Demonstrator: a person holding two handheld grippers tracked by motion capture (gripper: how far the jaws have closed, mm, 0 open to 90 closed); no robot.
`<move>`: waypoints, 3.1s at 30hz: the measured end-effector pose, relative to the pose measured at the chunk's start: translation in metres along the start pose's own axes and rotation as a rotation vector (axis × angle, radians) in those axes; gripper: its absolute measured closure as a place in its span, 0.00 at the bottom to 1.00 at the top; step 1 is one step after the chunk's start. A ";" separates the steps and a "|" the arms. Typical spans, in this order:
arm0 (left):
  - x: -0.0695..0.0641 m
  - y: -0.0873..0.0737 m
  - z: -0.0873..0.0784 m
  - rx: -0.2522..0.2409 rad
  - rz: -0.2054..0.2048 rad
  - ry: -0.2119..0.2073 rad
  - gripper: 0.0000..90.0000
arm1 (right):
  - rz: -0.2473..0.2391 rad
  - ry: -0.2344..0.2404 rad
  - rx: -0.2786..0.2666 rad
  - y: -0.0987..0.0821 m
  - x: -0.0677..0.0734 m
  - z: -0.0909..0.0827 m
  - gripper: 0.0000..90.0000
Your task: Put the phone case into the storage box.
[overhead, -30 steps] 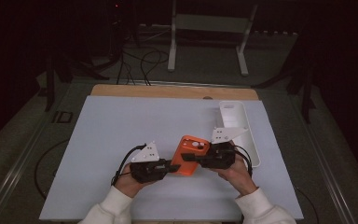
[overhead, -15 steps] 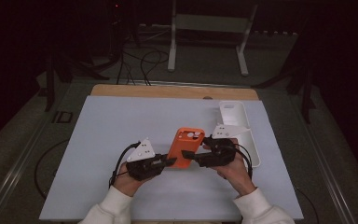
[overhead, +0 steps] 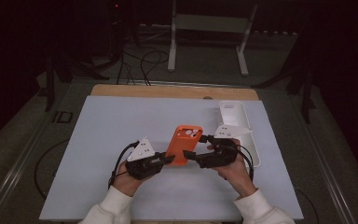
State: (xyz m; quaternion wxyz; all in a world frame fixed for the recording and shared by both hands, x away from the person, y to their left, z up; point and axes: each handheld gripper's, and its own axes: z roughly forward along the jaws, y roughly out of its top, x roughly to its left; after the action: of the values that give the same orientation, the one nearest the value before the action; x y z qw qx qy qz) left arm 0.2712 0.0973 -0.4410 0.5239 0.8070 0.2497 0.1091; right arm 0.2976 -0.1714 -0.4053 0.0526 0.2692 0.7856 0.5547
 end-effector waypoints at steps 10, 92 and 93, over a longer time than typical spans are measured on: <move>0.001 0.000 -0.002 0.002 -0.005 0.035 0.90 | -0.019 -0.052 0.004 -0.002 0.003 -0.002 0.22; -0.004 -0.006 0.016 0.057 -0.019 0.180 0.90 | 0.126 -0.221 -0.050 0.015 0.014 0.009 0.09; -0.005 -0.006 0.016 0.057 -0.019 0.181 0.89 | 0.127 -0.224 -0.052 0.016 0.014 0.009 0.09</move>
State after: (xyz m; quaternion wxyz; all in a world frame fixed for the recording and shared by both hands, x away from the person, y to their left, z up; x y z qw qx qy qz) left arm 0.2723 0.0845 -0.4531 0.4769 0.8061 0.3066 0.1693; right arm 0.2950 -0.1534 -0.3916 0.1116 0.3770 0.7417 0.5435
